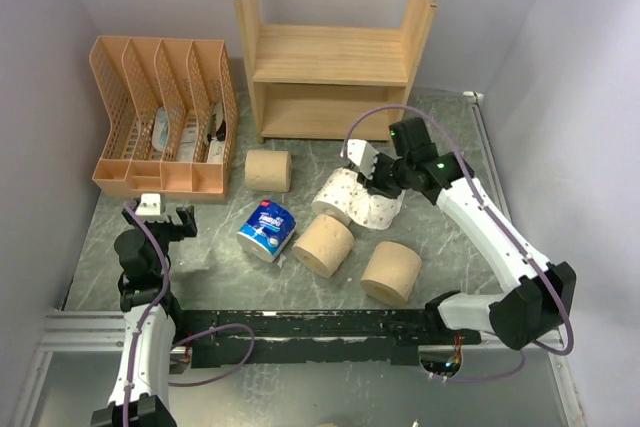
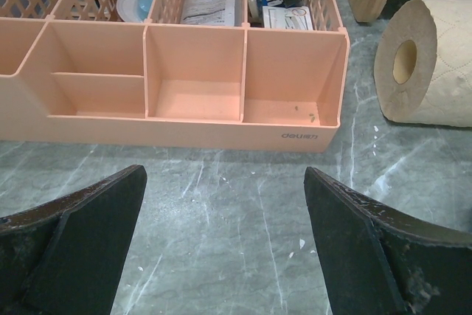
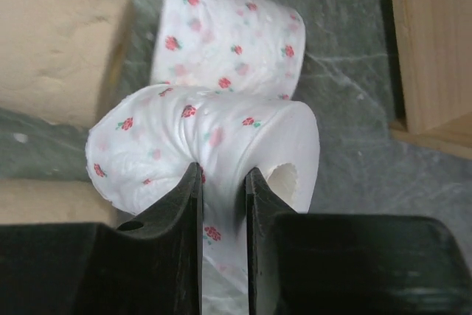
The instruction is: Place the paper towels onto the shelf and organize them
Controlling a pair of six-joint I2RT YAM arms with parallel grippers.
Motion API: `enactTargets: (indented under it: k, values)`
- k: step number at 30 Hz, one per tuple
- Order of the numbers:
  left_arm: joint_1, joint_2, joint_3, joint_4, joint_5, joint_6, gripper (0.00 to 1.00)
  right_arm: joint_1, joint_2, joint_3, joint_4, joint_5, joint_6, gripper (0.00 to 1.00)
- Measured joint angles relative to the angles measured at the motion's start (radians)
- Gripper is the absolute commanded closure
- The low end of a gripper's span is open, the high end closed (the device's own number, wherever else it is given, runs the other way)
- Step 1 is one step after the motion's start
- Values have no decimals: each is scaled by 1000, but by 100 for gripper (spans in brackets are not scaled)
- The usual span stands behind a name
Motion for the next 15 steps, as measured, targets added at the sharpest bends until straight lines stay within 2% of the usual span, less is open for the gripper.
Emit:
enactTargets:
  k: [3,8,15]
  values:
    - [5,0,0,0,5,0,0,60,39,-1,39,164,-44,100]
    - [11,0,0,0,13,0,0,80,127,5,201,378,-127,100]
    - [14,0,0,0,22,0,0,96,194,42,428,463,-205,100]
